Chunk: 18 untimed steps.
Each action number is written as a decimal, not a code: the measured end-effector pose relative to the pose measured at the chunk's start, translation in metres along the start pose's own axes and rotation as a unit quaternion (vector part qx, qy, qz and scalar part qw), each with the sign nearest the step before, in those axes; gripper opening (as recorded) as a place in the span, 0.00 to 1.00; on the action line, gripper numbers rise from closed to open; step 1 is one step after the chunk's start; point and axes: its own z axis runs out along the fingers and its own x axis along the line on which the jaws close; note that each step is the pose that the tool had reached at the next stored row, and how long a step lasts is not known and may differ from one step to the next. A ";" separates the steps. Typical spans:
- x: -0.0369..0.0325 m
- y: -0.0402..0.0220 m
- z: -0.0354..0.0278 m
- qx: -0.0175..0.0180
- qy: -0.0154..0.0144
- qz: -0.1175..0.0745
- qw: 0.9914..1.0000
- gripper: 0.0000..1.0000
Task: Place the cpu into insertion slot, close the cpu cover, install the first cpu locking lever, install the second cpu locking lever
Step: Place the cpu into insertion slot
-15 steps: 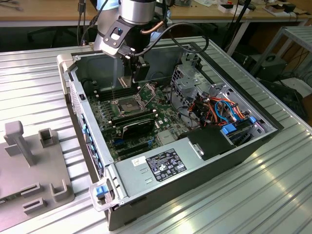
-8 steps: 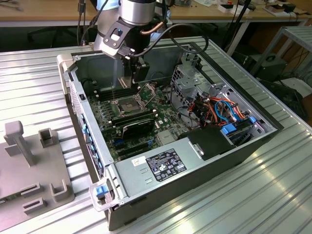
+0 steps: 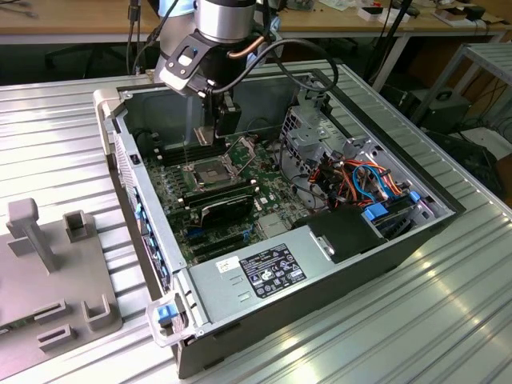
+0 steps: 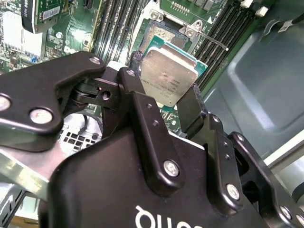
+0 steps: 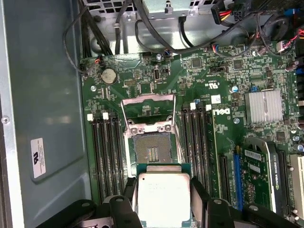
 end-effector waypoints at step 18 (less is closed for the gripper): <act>0.0034 0.0035 0.0175 -0.001 0.002 -0.046 0.999 0.55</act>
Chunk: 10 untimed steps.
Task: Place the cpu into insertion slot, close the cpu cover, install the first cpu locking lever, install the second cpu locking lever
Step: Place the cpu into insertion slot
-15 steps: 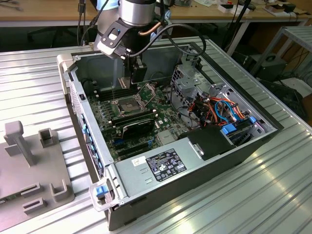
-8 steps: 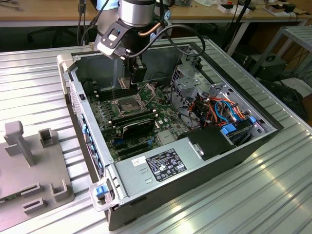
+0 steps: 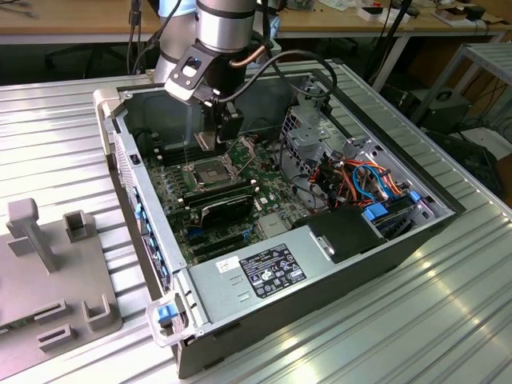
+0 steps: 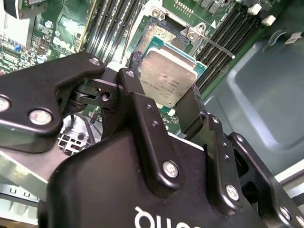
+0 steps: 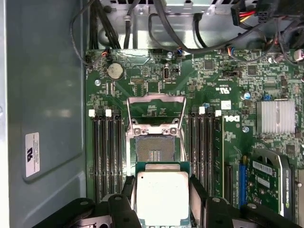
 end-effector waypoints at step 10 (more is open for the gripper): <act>0.0005 0.0048 0.0124 0.000 0.000 -0.001 1.000 0.55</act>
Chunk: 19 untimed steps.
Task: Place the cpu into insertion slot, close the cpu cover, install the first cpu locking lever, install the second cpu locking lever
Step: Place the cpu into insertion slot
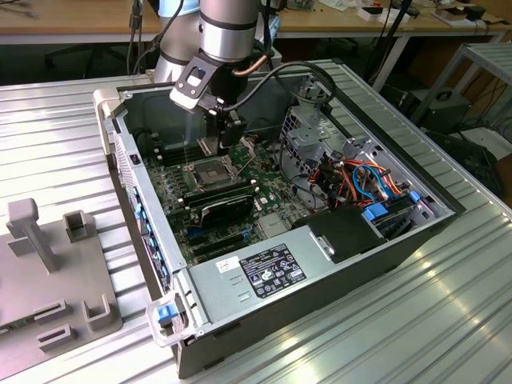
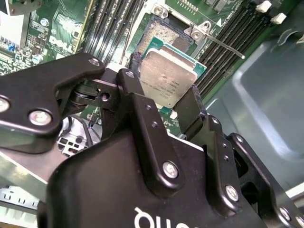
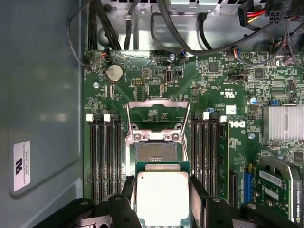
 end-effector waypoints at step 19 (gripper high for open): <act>0.0018 0.0006 0.0284 0.000 0.001 -0.001 1.000 0.55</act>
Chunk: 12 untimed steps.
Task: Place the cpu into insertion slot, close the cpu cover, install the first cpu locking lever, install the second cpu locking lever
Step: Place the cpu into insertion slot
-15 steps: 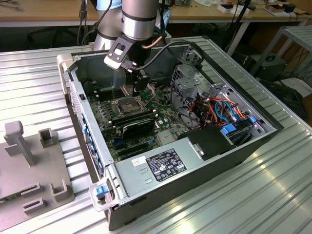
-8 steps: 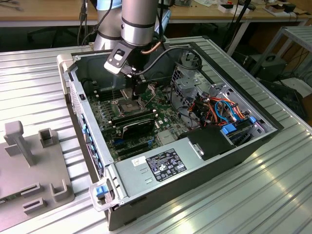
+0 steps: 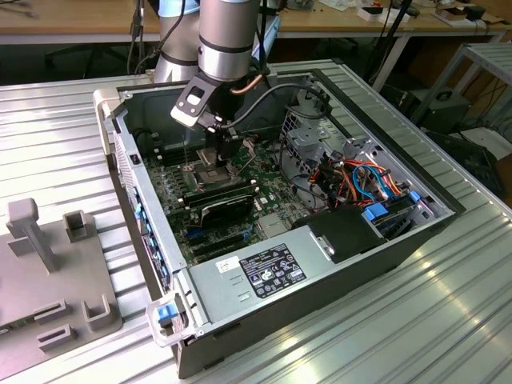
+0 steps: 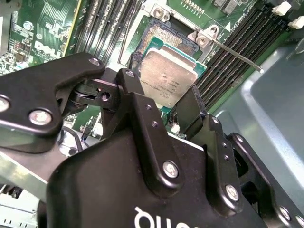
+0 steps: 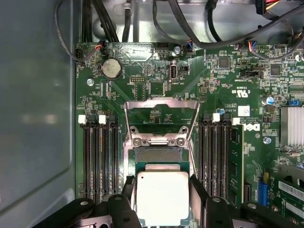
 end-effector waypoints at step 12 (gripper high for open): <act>0.0028 -0.0009 0.0256 0.000 0.000 0.000 1.000 0.55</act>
